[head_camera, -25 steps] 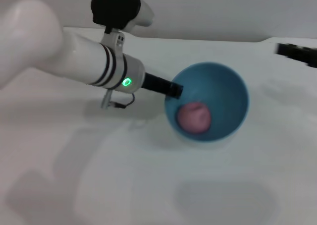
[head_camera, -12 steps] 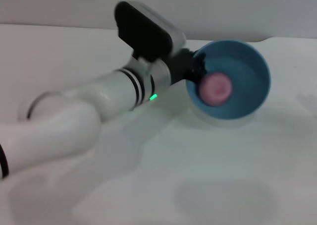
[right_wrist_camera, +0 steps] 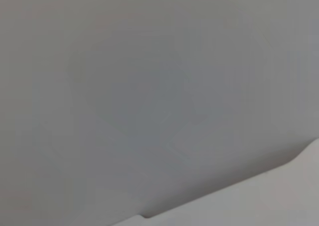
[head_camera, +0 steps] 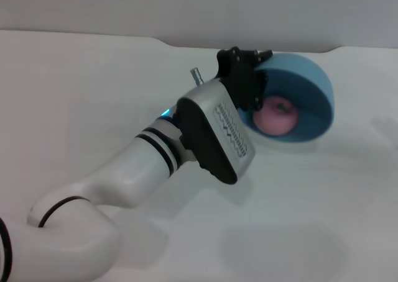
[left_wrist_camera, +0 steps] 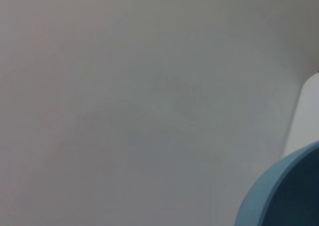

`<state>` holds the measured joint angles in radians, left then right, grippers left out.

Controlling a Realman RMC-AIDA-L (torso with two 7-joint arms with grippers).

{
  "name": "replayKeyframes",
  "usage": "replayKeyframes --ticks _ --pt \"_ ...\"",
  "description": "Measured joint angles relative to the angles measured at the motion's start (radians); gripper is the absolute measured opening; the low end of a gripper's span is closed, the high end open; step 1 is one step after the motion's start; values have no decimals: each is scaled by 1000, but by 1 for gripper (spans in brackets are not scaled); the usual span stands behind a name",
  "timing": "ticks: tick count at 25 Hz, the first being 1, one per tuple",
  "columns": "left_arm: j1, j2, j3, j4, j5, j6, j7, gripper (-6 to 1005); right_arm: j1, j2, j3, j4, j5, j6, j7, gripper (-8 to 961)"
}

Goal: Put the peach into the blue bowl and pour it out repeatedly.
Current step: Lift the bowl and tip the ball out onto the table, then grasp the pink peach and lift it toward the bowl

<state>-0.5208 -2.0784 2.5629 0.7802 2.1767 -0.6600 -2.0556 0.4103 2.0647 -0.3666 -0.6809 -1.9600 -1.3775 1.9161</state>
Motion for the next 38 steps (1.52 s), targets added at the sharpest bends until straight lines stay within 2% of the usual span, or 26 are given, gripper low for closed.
replayKeyframes --ticks 4,8,13,17,21,23,25,28,31,34,36,37,38 --pt "6 0 12 -10 -10 -89 159 -2 -2 0 1 2 11 0 -1 448" --pt "5 0 37 -22 -31 -142 193 -2 -5 0 1 4 12 0 -1 448" --pt "-9 0 53 -32 -66 -159 190 -1 -20 2 2 8 48 -2 -2 448" --pt "-20 0 18 -13 -163 -135 95 -1 -24 1 0 9 62 -11 -20 448" --pt "-23 4 -116 15 -223 -68 -88 -1 -15 1 -10 13 63 -13 -66 448" --pt "-23 14 -221 37 -228 32 -223 0 -5 1 -12 21 63 -17 -99 448" --pt "-23 18 -311 49 -226 135 -289 0 9 1 -13 25 61 -21 -129 448" --pt "-31 18 -497 61 -225 399 -309 0 28 2 -51 32 59 -22 -162 448" --pt "-54 19 -654 60 -225 646 -305 0 51 2 -136 34 57 -7 -170 448" --pt "-78 23 -881 58 -223 953 -305 -1 81 4 -238 36 55 28 -171 449" --pt "-79 26 -1009 66 -216 1090 -305 -2 117 4 -328 48 54 59 -171 449" --pt "-76 26 -1050 72 -210 1130 -305 -2 117 4 -328 48 54 59 -171 449" --pt "-76 26 -1050 72 -210 1130 -305 -1 130 3 -358 53 53 67 -171 449"
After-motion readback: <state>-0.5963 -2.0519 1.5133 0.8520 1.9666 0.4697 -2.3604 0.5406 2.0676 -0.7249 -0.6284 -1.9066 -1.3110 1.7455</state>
